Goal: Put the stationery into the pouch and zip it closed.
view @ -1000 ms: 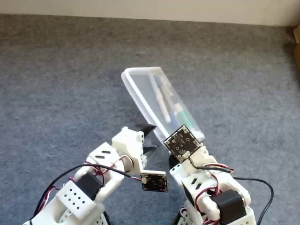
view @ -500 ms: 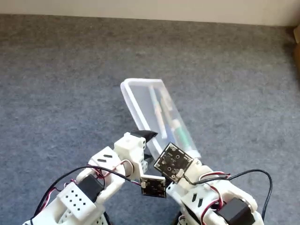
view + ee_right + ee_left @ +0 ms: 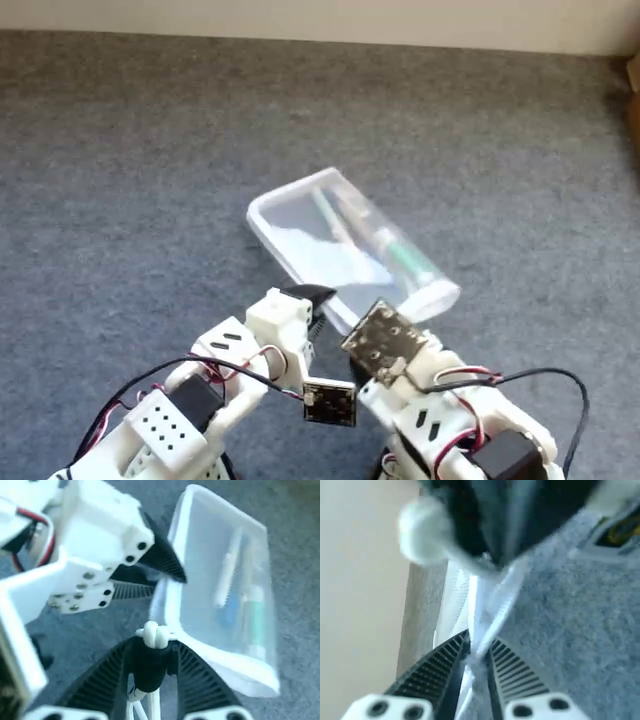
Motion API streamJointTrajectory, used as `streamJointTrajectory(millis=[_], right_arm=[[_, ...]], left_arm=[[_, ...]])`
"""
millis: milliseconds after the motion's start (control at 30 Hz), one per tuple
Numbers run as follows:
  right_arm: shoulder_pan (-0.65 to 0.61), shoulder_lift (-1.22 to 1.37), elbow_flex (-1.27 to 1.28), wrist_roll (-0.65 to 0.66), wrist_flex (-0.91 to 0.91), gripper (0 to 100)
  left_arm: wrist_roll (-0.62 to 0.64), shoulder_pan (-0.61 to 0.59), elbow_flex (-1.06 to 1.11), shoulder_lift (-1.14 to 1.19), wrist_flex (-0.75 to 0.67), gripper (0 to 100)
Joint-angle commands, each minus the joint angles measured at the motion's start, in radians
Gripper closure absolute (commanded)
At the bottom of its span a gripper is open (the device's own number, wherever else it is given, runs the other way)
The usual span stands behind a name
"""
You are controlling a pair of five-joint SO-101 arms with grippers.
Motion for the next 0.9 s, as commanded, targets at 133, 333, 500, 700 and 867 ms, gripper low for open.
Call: streamJointTrajectory(millis=[133,333,500,700,867], right_arm=[[0.128,-0.005,0.005,0.002,-0.166,99.3],[0.182,-0.005,0.084,0.0,-0.292,99.3],[0.185,-0.005,0.147,0.0,-0.381,99.3],[0.185,-0.005,0.217,0.0,-0.478,99.3],[0.185,-0.005,0.268,0.0,-0.555,99.3]], left_arm=[[0.19,-0.182,-0.033,-0.016,-0.014,99],[0.307,-0.252,-0.048,-0.016,-0.014,99],[0.381,-0.26,-0.048,-0.016,-0.011,99],[0.48,-0.318,-0.053,-0.018,-0.014,99],[0.506,-0.331,-0.047,-0.018,-0.014,99]])
